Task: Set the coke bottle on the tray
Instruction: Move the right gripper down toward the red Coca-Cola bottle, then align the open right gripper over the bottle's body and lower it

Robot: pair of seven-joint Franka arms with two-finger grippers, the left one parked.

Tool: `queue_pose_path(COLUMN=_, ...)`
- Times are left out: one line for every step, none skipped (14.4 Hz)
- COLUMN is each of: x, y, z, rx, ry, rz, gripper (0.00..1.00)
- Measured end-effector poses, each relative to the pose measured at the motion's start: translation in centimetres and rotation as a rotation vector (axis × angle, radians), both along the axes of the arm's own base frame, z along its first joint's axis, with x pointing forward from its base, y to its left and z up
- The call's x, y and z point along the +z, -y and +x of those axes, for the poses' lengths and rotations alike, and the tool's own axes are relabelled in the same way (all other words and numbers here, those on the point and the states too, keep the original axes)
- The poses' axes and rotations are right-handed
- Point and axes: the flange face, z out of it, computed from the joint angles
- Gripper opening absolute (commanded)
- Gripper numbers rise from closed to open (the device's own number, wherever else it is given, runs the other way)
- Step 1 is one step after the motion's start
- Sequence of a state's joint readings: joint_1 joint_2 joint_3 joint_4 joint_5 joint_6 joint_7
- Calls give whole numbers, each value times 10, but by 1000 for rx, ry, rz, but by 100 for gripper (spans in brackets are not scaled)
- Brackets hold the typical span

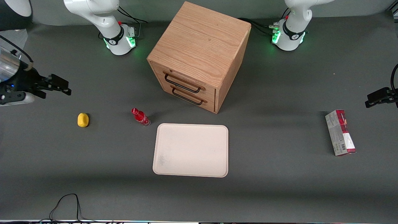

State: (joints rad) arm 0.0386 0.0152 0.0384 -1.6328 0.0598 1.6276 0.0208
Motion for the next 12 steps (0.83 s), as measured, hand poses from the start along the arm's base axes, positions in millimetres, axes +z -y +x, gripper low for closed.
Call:
queue_pose_path(x=-10, y=-21, z=3, rx=-10, ry=-5, rz=4, gripper=100)
queue_pose_path(x=-21, y=-46, z=6, rx=-15, ry=-12, rz=6, gripper=100)
queue_pose_path(x=-35, y=-71, z=7, rx=-16, ry=-13, rz=10, gripper=100)
queue_pose_path(x=-51, y=-94, z=8, rx=-17, ry=-8, rz=15, gripper=100)
queue_pose_path(x=-71, y=-117, z=5, rx=-18, ry=-7, rz=19, gripper=100)
queue_pose_path(x=-93, y=-135, z=0, rx=-12, ry=-11, rz=19, gripper=100)
queue_pose_path(x=-116, y=-147, z=-6, rx=-4, ry=-13, rz=15, gripper=100)
queue_pose_path(x=-138, y=-153, z=-12, rx=5, ry=-7, rz=12, gripper=100)
queue_pose_path(x=-159, y=-155, z=-17, rx=8, ry=3, rz=12, gripper=100)
queue_pose_path(x=-179, y=-155, z=-21, rx=8, ry=15, rz=15, gripper=100)
queue_pose_path(x=-198, y=-154, z=-27, rx=6, ry=28, rz=17, gripper=100)
queue_pose_path(x=-214, y=-151, z=-32, rx=7, ry=42, rz=16, gripper=100)
